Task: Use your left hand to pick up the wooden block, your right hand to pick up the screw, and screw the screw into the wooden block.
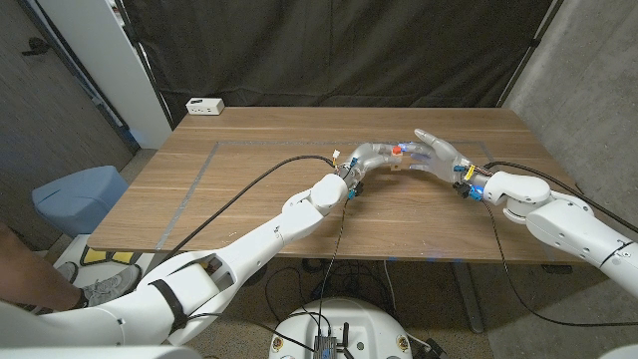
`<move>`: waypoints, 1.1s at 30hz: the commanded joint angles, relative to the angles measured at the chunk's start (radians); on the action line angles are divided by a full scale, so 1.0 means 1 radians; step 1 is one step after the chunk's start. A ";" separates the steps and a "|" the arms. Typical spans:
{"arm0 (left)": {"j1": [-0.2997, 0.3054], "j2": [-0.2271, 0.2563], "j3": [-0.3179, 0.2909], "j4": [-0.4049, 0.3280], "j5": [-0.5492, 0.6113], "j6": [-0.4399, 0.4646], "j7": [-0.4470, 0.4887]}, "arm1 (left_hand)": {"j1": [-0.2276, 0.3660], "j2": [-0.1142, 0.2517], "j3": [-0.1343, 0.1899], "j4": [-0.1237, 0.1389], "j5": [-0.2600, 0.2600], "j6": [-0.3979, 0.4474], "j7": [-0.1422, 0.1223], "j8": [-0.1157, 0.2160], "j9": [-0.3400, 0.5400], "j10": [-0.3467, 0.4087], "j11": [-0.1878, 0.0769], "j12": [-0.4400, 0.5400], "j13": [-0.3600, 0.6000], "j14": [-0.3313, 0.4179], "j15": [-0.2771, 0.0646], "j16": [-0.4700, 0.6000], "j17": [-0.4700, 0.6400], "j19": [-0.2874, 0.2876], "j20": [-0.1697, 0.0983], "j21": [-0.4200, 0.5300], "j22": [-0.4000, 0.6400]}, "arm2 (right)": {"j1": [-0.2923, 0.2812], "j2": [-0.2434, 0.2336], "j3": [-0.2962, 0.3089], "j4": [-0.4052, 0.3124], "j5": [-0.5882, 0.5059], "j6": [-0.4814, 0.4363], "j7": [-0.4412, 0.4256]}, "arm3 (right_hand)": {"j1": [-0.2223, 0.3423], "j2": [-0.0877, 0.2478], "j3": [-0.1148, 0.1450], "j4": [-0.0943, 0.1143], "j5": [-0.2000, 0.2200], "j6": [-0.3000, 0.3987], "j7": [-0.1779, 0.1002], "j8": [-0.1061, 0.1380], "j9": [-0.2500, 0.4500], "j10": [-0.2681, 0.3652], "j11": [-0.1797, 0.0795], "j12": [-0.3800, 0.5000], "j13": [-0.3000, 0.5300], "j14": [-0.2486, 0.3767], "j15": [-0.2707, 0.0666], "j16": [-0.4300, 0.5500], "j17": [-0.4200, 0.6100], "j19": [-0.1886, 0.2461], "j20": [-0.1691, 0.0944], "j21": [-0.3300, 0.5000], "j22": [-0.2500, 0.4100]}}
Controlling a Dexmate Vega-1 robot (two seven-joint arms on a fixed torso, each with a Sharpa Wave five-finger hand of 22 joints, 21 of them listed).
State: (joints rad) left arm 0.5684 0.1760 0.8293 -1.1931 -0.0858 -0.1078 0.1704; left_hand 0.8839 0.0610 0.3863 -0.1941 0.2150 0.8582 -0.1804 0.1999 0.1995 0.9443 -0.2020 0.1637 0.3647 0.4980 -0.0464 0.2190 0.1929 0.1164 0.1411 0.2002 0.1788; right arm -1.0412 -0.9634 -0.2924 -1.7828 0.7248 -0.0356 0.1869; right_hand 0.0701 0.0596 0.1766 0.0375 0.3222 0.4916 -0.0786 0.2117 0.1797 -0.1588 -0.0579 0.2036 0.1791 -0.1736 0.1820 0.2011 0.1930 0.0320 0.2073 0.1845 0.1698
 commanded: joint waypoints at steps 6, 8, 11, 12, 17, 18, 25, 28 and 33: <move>0.001 -0.004 -0.001 0.009 -0.005 -0.006 -0.001 | -0.036 0.068 0.043 0.037 0.006 0.067 0.058 0.004 0.004 0.009 -0.001 0.073 0.174 0.008 -0.062 0.003 0.002 0.003 0.004 0.007 0.005 | -0.018 -0.008 0.011 -0.014 0.008 -0.002 -0.010 | -0.005 0.004 -0.006 0.002 0.006 0.028 0.001 0.010 0.003 0.015 -0.006 0.006 0.002 -0.052 -0.011 0.007 0.002 0.005 0.005 0.008 0.003; 0.000 -0.004 0.000 0.012 -0.005 -0.006 -0.002 | -0.037 0.069 0.043 0.038 0.006 0.068 0.058 0.005 0.004 0.010 -0.001 0.073 0.173 0.008 -0.062 0.004 0.002 0.004 0.004 0.007 0.005 | -0.019 -0.009 0.012 -0.015 0.008 -0.003 -0.012 | -0.005 0.004 -0.006 0.002 0.006 0.033 0.003 0.011 0.003 0.021 -0.007 0.007 0.002 -0.049 -0.013 0.008 0.002 0.006 0.005 0.008 0.003; -0.002 -0.006 -0.001 0.018 -0.005 -0.010 -0.002 | -0.037 0.069 0.043 0.038 0.006 0.068 0.057 0.005 0.004 0.010 -0.001 0.073 0.174 0.008 -0.063 0.004 0.003 0.003 0.004 0.007 0.005 | -0.020 -0.010 0.012 -0.016 0.008 -0.002 -0.010 | -0.005 0.005 -0.006 0.003 0.006 0.042 0.006 0.012 0.003 0.027 -0.010 0.007 0.002 -0.045 -0.013 0.009 0.002 0.006 0.005 0.008 0.003; -0.002 -0.006 -0.001 0.019 -0.006 -0.011 -0.002 | -0.035 0.069 0.043 0.037 0.006 0.068 0.057 0.005 0.004 0.011 -0.001 0.073 0.174 0.008 -0.063 0.004 0.002 0.003 0.004 0.007 0.005 | -0.021 -0.010 0.013 -0.018 0.011 -0.006 -0.013 | -0.005 0.005 -0.007 0.003 0.007 0.045 0.006 0.012 0.003 0.031 -0.012 0.008 0.001 -0.044 -0.014 0.009 0.002 0.007 0.005 0.008 0.003; -0.007 -0.009 -0.002 0.029 -0.008 -0.017 -0.005 | -0.035 0.069 0.044 0.037 0.006 0.069 0.058 0.005 0.004 0.010 -0.003 0.073 0.173 0.008 -0.062 0.004 0.002 0.003 0.005 0.007 0.005 | -0.021 -0.011 0.012 -0.016 0.009 -0.002 -0.007 | -0.005 0.006 -0.007 0.003 0.007 0.057 0.008 0.014 0.003 0.039 -0.013 0.009 0.001 -0.040 -0.014 0.010 0.002 0.008 0.005 0.008 0.003; -0.008 -0.009 -0.001 0.030 -0.008 -0.017 -0.006 | -0.035 0.069 0.044 0.037 0.006 0.069 0.059 0.005 0.004 0.010 -0.002 0.073 0.173 0.008 -0.061 0.004 0.002 0.003 0.005 0.007 0.005 | -0.022 -0.011 0.013 -0.017 0.011 -0.004 -0.008 | -0.005 0.006 -0.007 0.003 0.007 0.058 0.008 0.014 0.003 0.041 -0.013 0.009 0.001 -0.038 -0.015 0.010 0.002 0.008 0.005 0.008 0.003; -0.014 -0.013 -0.001 0.043 -0.011 -0.024 -0.012 | -0.036 0.069 0.043 0.037 0.006 0.069 0.059 0.005 0.004 0.011 -0.001 0.073 0.174 0.009 -0.061 0.004 0.002 0.003 0.005 0.007 0.005 | -0.024 -0.015 0.014 -0.022 0.015 -0.008 -0.004 | -0.004 0.006 -0.009 0.004 0.008 0.086 0.019 0.018 0.003 0.060 -0.016 0.011 0.001 -0.028 -0.019 0.012 0.001 0.011 0.005 0.008 0.003; -0.015 -0.014 -0.002 0.048 -0.013 -0.024 -0.015 | -0.035 0.069 0.043 0.037 0.006 0.069 0.059 0.005 0.004 0.010 -0.001 0.073 0.173 0.009 -0.062 0.004 0.002 0.004 0.005 0.007 0.005 | -0.025 -0.016 0.014 -0.023 0.015 -0.007 -0.003 | -0.004 0.007 -0.009 0.005 0.008 0.098 0.025 0.019 0.003 0.067 -0.017 0.011 0.001 -0.026 -0.019 0.012 0.001 0.013 0.005 0.009 0.003; -0.017 -0.014 -0.005 0.053 -0.018 -0.027 -0.018 | -0.035 0.070 0.043 0.037 0.006 0.068 0.060 0.005 0.004 0.009 -0.002 0.073 0.173 0.008 -0.063 0.004 0.003 0.004 0.005 0.007 0.005 | -0.021 -0.015 0.011 -0.023 0.016 -0.008 0.003 | -0.003 0.008 -0.010 0.006 0.009 0.120 0.031 0.023 0.003 0.078 -0.019 0.011 0.001 -0.020 -0.020 0.013 0.001 0.016 0.005 0.009 0.003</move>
State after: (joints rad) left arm 0.5573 0.1648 0.8277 -1.1538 -0.0963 -0.1273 0.1611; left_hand 0.8839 0.0610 0.3864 -0.1942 0.2151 0.8582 -0.1802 0.1997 0.2027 0.9411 -0.2049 0.1578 0.3647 0.4980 -0.0464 0.2190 0.1929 0.1164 0.1411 0.2002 0.1788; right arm -1.0631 -0.9769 -0.2795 -1.8032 0.7377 -0.0409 0.1796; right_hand 0.0701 0.0596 0.1698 0.0443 0.3256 0.5946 -0.0491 0.2268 0.1797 -0.0890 -0.0764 0.2079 0.1767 -0.1717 0.1694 0.2089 0.1907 0.0395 0.2073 0.1895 0.1698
